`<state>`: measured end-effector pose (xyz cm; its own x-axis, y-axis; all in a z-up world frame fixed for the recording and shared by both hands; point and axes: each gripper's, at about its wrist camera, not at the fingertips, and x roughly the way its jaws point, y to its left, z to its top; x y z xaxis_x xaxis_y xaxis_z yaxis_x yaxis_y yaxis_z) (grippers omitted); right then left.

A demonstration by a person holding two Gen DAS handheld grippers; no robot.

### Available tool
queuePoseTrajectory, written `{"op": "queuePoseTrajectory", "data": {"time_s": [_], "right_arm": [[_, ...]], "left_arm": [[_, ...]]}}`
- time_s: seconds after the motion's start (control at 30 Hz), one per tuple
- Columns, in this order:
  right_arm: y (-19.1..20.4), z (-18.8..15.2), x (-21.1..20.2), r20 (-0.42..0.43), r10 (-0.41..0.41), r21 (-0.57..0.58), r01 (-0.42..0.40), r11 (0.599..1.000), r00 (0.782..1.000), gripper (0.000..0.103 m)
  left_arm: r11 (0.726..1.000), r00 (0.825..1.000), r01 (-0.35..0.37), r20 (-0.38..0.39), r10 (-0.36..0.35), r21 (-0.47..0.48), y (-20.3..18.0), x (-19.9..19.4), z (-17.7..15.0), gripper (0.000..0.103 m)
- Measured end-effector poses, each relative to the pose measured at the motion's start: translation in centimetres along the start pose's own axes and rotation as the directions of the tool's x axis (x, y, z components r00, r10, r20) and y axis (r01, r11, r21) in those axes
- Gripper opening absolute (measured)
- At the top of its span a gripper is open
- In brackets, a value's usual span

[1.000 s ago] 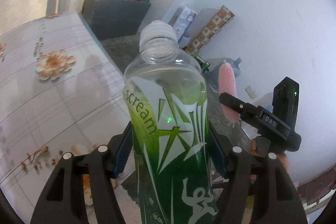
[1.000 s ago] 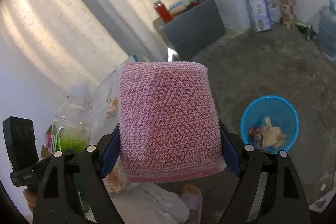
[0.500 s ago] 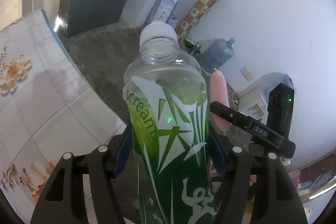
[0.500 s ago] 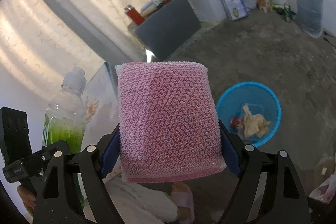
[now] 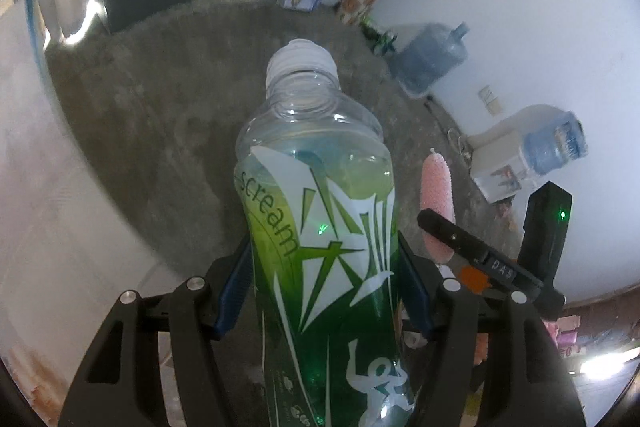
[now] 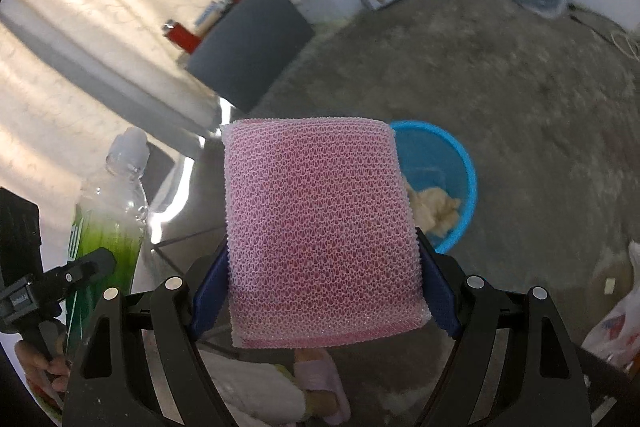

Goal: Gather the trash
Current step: 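Lift and carry the pink sponge and green bottle over the blue wastebasket, then open both grippers to drop the sponge and bottle into the wastebasket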

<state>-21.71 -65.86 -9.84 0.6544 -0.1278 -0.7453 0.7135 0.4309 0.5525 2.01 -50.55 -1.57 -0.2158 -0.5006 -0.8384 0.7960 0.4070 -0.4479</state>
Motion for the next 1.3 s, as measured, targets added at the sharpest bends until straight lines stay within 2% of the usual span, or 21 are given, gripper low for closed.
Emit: {"op": "queuePoseTrajectory", "data": {"time_s": [0.2, 0.43, 0.53, 0.67, 0.7, 0.73, 0.83, 1.03, 1.13, 1.3], "right_arm": [[-4.6, 0.5, 4.5, -0.087, 0.025, 0.144, -0.012, 0.989, 0.996, 0.078], [-9.3, 1.8, 9.4, -0.172, 0.084, 0.315, -0.026, 0.949, 0.982, 0.078], [-10.4, 2.6, 11.4, -0.197, 0.093, 0.351, -0.018, 0.936, 0.976, 0.078], [-10.8, 3.9, 13.3, -0.217, 0.08, 0.366, 0.005, 0.931, 0.973, 0.08], [-10.8, 4.3, 14.0, -0.221, 0.084, 0.371, 0.004, 0.929, 0.972, 0.08], [-10.8, 4.4, 14.2, -0.224, 0.088, 0.371, 0.001, 0.929, 0.971, 0.08], [-11.3, 4.7, 15.5, -0.223, 0.083, 0.374, 0.007, 0.928, 0.971, 0.081], [-11.7, 4.7, 17.5, -0.235, 0.028, 0.338, 0.055, 0.939, 0.972, 0.083], [-11.5, 4.9, 17.8, -0.228, -0.009, 0.303, 0.079, 0.95, 0.974, 0.083], [-11.6, 5.3, 17.5, -0.2, -0.022, 0.299, 0.082, 0.951, 0.98, 0.084]], "left_arm": [[0.999, 0.993, -0.039, -0.109, 0.038, -0.008, -1.7, 8.0, 2.5, 0.064], [0.993, 0.969, -0.11, -0.227, 0.097, -0.046, -1.9, 17.8, 5.5, 0.064], [0.988, 0.961, -0.142, -0.245, 0.124, -0.054, -1.6, 21.1, 6.5, 0.064], [0.984, 0.961, -0.16, -0.239, 0.138, -0.077, -0.8, 24.0, 7.8, 0.065], [0.983, 0.963, -0.167, -0.224, 0.147, -0.074, -0.9, 24.6, 8.3, 0.07], [0.984, 0.968, -0.166, -0.201, 0.149, -0.07, -0.9, 25.0, 8.8, 0.077], [0.983, 0.978, -0.17, -0.136, 0.16, -0.071, -0.9, 24.9, 9.9, 0.084], [0.981, 0.986, -0.15, -0.098, 0.138, -0.125, -0.3, 23.3, 10.8, 0.084], [0.981, 0.988, -0.144, -0.072, 0.136, -0.128, -0.5, 21.8, 10.8, 0.084], [0.987, 0.991, -0.133, -0.031, 0.131, -0.089, -1.7, 18.7, 10.6, 0.084]]}}
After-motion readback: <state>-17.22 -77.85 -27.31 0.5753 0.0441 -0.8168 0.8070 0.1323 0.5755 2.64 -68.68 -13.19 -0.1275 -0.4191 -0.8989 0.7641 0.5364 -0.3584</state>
